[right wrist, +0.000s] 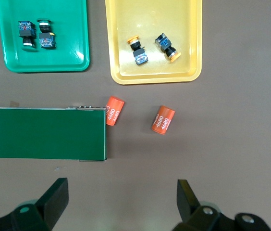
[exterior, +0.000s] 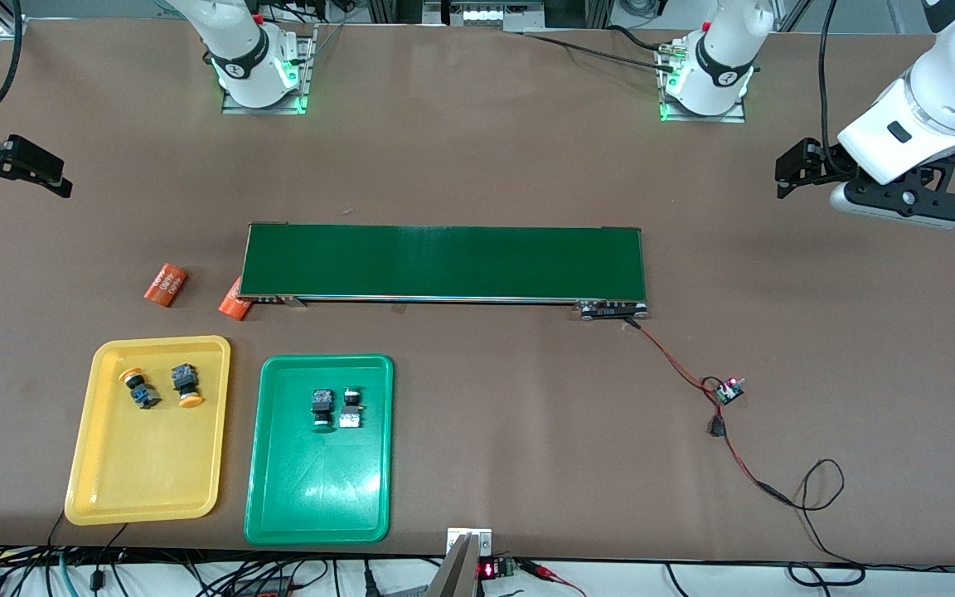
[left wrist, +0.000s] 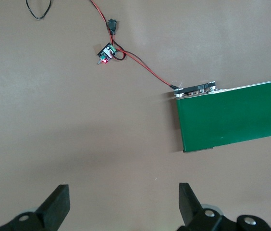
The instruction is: Sort buttons by color to trays
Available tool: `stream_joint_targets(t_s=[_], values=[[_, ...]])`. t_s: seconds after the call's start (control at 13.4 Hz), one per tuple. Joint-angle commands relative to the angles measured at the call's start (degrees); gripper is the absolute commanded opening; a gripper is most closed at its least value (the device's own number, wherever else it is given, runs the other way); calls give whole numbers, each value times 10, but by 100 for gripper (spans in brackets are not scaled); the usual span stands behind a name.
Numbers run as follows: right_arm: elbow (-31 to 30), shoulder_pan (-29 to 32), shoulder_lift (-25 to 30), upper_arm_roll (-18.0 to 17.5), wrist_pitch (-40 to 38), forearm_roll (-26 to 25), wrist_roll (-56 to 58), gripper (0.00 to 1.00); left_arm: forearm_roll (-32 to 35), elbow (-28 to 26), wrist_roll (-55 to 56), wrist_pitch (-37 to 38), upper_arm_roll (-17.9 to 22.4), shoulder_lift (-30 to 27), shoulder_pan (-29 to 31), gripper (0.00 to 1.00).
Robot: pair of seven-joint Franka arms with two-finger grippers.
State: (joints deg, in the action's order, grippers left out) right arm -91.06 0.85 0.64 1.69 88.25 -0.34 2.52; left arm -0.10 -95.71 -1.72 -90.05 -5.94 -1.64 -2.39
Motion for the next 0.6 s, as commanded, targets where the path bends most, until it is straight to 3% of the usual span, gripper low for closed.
stream_joint_targets(t_s=[0.0, 0.52], values=[[-7, 10, 8, -5, 0, -7, -8, 100, -7, 14, -7, 12, 2, 4, -2, 100], [8, 11, 2, -5, 1, 0, -1, 100, -7, 14, -7, 12, 2, 4, -2, 100]])
